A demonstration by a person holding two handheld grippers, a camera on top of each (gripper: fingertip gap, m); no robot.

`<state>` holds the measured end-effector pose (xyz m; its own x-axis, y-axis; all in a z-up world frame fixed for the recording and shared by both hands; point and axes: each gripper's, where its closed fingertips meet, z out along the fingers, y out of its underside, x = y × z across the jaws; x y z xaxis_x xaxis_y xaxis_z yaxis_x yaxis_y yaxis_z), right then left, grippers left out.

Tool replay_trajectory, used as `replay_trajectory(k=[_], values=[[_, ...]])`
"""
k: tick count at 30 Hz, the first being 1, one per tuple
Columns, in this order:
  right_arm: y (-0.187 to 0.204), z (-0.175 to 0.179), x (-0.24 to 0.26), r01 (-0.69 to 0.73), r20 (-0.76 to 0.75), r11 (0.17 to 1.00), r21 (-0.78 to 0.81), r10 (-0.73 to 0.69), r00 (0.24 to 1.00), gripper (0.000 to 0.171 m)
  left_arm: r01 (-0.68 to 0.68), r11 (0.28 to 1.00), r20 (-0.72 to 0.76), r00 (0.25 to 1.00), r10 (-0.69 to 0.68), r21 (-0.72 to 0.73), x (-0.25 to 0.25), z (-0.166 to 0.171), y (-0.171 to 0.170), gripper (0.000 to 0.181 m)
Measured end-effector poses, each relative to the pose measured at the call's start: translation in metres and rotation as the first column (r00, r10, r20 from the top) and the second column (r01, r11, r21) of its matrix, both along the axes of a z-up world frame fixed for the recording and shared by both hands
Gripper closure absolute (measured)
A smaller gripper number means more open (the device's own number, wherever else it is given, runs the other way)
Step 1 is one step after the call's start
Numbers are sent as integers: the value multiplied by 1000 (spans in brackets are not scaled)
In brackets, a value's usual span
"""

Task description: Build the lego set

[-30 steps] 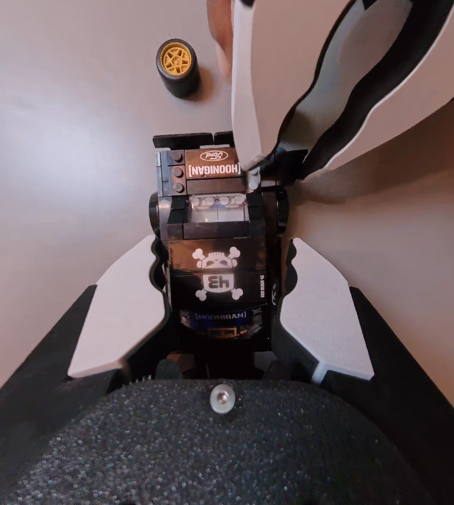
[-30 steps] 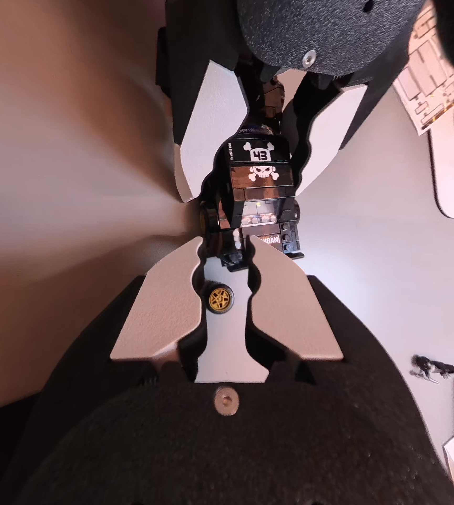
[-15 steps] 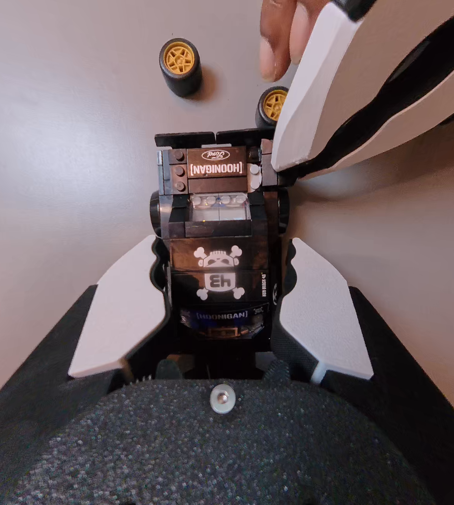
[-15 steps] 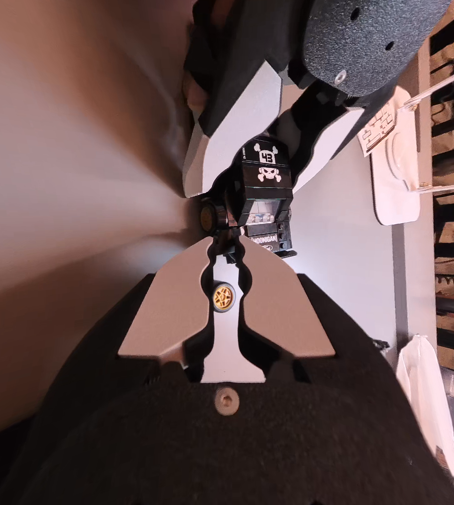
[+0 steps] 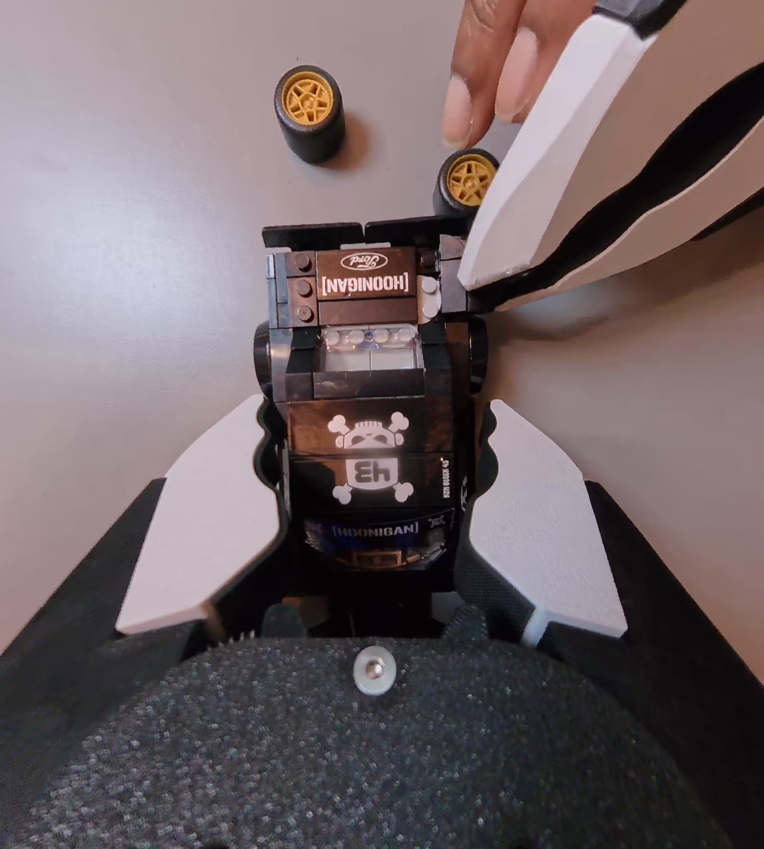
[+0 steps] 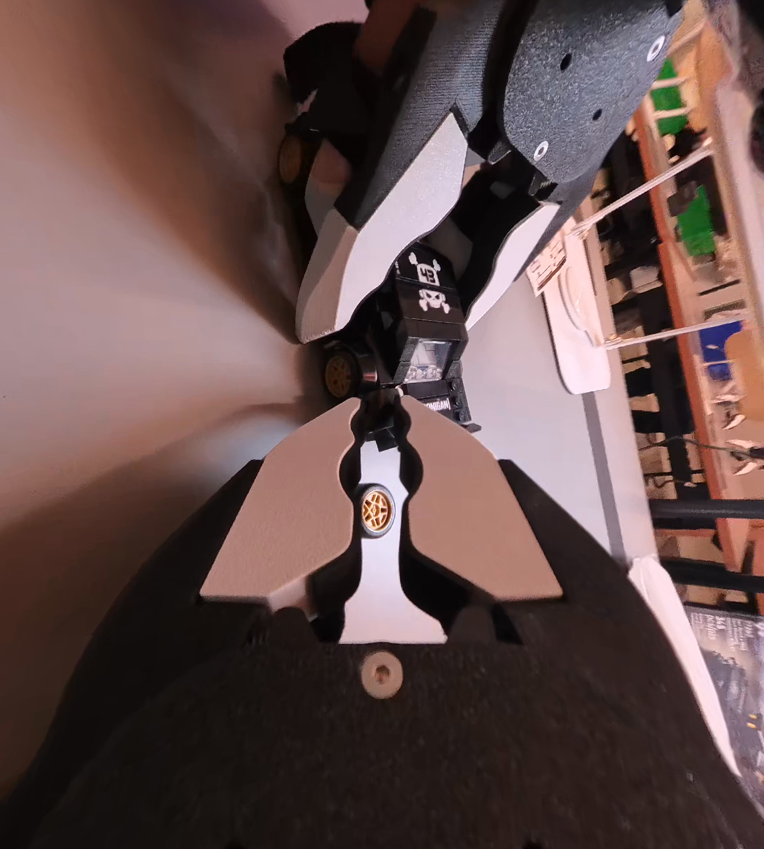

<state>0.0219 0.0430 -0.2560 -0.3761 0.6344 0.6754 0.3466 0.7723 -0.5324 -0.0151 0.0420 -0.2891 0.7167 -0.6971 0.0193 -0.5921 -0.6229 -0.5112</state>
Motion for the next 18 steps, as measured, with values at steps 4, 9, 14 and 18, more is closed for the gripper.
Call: replay_trajectory(k=[4,9,14,18], values=[[0,0,1,0,-56,999,52,3,998,160,-9,1000,9,1000,9,9,0,0,0,97],[-1,1,2,29,-75,998,56,-25,997,160,-24,1000,6,1000,24,8,0,0,1,98],[-1,2,1,57,-83,998,4,-56,995,160,-41,999,2,999,41,4,0,0,2,100],[-1,1,1,62,-67,997,-44,-65,996,160,-47,999,2,999,47,4,0,0,2,100]])
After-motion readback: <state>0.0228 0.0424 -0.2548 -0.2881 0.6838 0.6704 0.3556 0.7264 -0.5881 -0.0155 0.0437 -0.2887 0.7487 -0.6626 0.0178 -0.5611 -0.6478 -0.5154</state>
